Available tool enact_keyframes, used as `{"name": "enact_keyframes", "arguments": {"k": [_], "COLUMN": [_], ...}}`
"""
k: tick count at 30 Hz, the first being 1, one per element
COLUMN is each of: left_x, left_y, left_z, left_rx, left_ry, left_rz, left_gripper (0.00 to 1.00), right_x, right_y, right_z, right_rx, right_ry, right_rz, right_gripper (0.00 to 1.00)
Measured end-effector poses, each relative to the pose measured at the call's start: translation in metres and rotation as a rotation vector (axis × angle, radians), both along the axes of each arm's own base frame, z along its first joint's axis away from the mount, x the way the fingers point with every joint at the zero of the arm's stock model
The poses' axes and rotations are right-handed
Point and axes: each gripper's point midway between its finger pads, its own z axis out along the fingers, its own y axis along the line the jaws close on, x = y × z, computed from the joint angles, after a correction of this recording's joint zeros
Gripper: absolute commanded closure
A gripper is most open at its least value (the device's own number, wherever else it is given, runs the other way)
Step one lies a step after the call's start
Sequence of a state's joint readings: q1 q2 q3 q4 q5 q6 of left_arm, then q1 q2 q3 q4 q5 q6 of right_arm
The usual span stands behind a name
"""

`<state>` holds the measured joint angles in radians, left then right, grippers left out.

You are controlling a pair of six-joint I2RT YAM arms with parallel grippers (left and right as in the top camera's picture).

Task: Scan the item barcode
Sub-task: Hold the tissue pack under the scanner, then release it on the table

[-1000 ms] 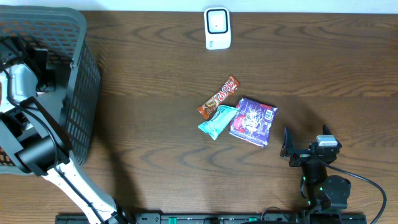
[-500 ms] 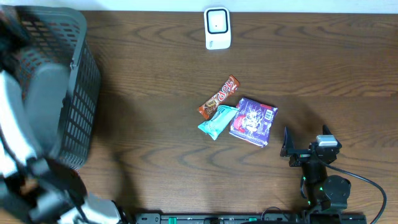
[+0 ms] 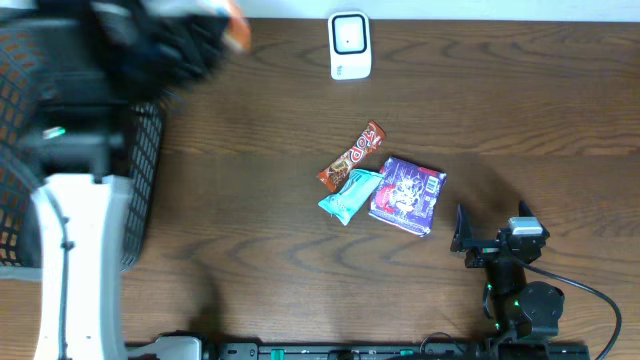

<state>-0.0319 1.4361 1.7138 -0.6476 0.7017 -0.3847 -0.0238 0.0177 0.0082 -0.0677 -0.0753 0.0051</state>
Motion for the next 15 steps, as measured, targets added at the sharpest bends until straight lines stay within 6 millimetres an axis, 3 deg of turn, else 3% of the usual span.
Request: {"name": "enact_keyframes", "arguments": {"k": [4,11,15], "left_x": [-0.02,-0.027,-0.032], "left_y": [-0.052,-0.132,-0.164], "left_z": [-0.078,-0.187,-0.242], "left_rx": [0.161,0.366,0.452], "left_ry": [0.236,0.448,0.526], "left_rz": [-0.117,-0.299,-0.363], "left_gripper": [0.93,0.92,0.92], "right_x": [0.0,0.0,0.0], "right_y": [0.0,0.0,0.0], "right_z": [0.0,0.0,0.0], "right_rx": [0.0,0.0,0.0], "right_ry": [0.0,-0.001,0.0], "right_rz": [0.0,0.0,0.0], "right_gripper": [0.01,0.01,0.01]}}
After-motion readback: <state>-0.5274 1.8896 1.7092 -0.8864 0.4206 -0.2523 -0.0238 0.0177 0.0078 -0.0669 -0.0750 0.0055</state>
